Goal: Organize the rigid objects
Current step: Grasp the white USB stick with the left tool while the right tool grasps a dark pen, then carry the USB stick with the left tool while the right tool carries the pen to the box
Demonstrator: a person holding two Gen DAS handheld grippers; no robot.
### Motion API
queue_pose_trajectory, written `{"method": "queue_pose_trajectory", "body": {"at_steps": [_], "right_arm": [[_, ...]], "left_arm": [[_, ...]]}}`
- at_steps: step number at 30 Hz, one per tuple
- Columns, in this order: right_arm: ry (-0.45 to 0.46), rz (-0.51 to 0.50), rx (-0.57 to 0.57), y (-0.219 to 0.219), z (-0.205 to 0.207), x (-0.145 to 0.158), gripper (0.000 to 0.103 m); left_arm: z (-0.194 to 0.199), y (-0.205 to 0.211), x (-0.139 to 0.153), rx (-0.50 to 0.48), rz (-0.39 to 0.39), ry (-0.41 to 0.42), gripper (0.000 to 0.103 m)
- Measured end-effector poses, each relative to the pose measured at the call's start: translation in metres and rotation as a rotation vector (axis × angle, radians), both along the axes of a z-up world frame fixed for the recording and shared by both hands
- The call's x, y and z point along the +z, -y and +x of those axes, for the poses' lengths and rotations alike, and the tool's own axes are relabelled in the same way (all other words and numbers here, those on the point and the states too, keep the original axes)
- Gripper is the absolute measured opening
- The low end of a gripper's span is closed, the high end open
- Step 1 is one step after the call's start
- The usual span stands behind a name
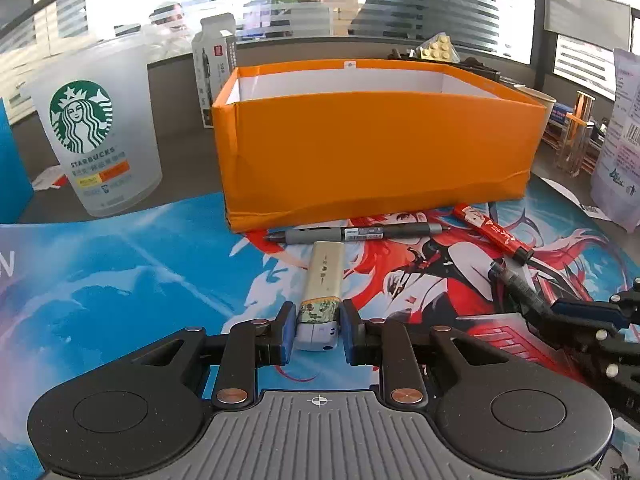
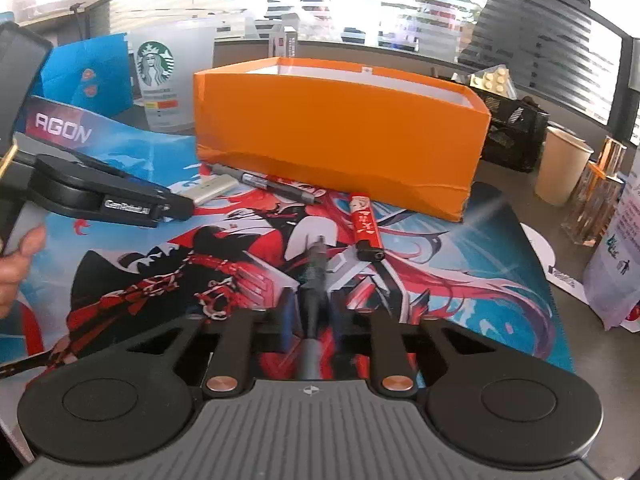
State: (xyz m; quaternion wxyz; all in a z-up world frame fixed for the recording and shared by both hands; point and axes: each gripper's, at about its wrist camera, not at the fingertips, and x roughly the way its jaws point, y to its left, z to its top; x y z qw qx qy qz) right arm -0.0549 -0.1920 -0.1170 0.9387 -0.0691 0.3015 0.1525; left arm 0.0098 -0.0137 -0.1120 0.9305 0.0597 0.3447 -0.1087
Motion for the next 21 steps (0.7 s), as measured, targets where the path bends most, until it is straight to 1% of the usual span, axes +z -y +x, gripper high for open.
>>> {"method": "queue_pose_trajectory", "body": {"at_steps": [3, 12, 21], "right_arm": [[0.003, 0.016, -0.011, 0.003, 0.001, 0.000, 0.009], [0.022, 0.016, -0.016, 0.004, 0.000, 0.005, 0.009], [0.068, 0.015, -0.005, -0.003, -0.002, 0.018, 0.009]], "left_arm": [[-0.002, 0.000, 0.001, -0.002, 0.002, -0.006, 0.021], [-0.008, -0.001, 0.015, -0.003, -0.025, 0.005, 0.021], [-0.015, -0.005, 0.034, -0.008, -0.036, 0.041, 0.021]]}}
